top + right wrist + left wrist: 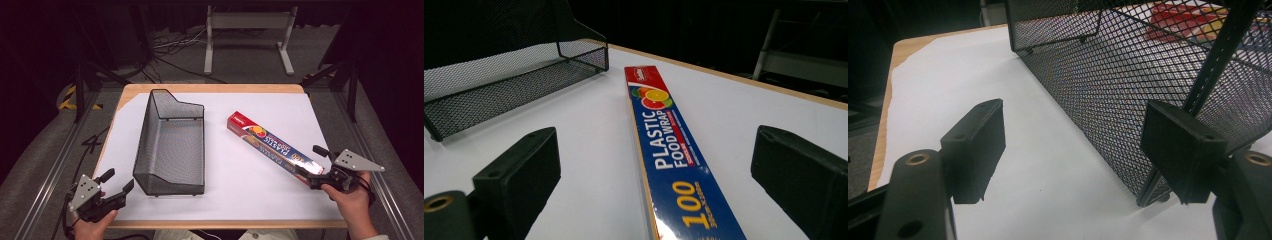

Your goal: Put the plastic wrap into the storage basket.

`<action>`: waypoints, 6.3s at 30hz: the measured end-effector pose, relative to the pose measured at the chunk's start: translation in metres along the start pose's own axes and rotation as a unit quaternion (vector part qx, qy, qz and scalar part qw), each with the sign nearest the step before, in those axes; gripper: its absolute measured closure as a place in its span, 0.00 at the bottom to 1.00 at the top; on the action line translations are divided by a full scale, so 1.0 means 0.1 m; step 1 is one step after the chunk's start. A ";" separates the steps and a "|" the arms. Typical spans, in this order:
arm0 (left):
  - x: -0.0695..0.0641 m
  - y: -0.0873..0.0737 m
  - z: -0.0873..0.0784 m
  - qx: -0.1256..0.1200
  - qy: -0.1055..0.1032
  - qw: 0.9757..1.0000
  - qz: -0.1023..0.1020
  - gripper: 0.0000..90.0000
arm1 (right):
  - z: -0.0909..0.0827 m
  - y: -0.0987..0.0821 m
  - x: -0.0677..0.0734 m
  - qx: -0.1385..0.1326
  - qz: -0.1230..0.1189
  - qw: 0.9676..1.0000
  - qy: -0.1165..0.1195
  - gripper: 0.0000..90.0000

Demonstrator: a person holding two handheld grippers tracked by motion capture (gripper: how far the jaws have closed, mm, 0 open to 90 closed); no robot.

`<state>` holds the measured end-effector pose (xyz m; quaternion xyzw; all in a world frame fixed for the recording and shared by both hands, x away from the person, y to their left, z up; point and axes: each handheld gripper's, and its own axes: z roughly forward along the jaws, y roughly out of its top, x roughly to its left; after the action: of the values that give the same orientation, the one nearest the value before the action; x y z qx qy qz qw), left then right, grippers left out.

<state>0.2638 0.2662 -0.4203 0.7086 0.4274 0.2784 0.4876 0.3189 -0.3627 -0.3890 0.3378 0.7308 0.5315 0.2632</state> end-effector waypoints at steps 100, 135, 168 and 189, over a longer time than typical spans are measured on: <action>0.02 -0.01 -0.03 -0.005 0.008 1.000 -0.001 0.30 | 1.62 0.28 -0.22 0.411 -0.026 0.910 0.038 0.44; 0.02 -0.01 -0.03 -0.005 0.009 1.000 -0.003 0.30 | 1.21 1.14 0.08 0.361 -0.016 0.931 0.056 0.44; 0.03 0.00 -0.03 -0.010 0.003 1.000 -0.001 0.30 | 1.83 1.74 1.07 0.359 -0.049 0.925 0.114 0.44; 0.02 0.01 -0.02 -0.012 0.000 1.000 -0.001 0.30 | 2.16 1.83 1.58 0.358 0.029 0.933 0.015 0.44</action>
<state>0.2640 0.2689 -0.4192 0.7021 0.4247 0.2833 0.4965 0.4189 -0.0729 -0.2823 0.4227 0.8665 0.2466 0.0986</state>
